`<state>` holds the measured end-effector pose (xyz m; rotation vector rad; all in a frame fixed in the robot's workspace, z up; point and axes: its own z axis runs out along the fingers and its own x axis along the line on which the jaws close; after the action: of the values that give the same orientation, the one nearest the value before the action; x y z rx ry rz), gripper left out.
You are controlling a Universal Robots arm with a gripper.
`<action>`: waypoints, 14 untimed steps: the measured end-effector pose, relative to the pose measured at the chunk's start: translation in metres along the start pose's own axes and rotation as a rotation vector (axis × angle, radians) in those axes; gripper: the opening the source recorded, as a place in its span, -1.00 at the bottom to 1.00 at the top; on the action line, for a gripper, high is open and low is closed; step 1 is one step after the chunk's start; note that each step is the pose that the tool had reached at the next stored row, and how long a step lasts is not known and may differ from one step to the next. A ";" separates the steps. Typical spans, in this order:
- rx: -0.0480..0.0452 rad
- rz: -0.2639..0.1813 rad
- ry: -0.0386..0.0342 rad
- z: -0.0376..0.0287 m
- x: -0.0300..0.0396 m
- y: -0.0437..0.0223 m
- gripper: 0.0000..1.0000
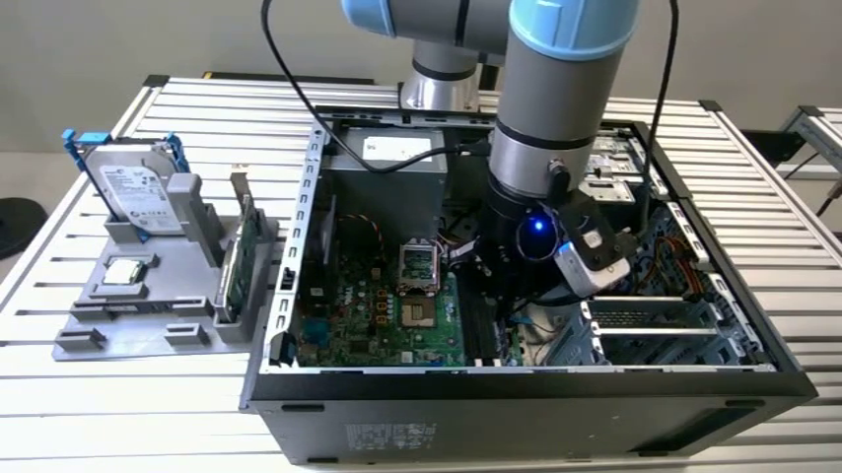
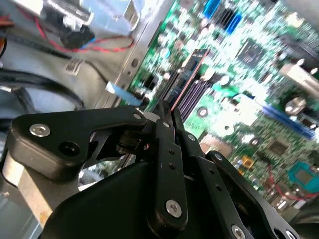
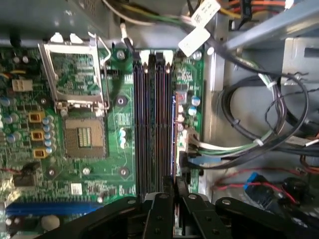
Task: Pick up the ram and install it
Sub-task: 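Insert the ram into the slot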
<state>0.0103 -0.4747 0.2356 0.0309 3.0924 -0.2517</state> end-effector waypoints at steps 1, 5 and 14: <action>0.0015 0.000 0.0000 0.0001 0.0001 0.0003 -1.00; 0.0069 0.000 -0.0002 0.0004 0.0011 0.0066 -1.00; 0.0072 0.000 -0.0002 0.0046 0.0042 0.0192 -1.00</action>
<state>0.0067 -0.4564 0.2278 0.0307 3.0914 -0.2627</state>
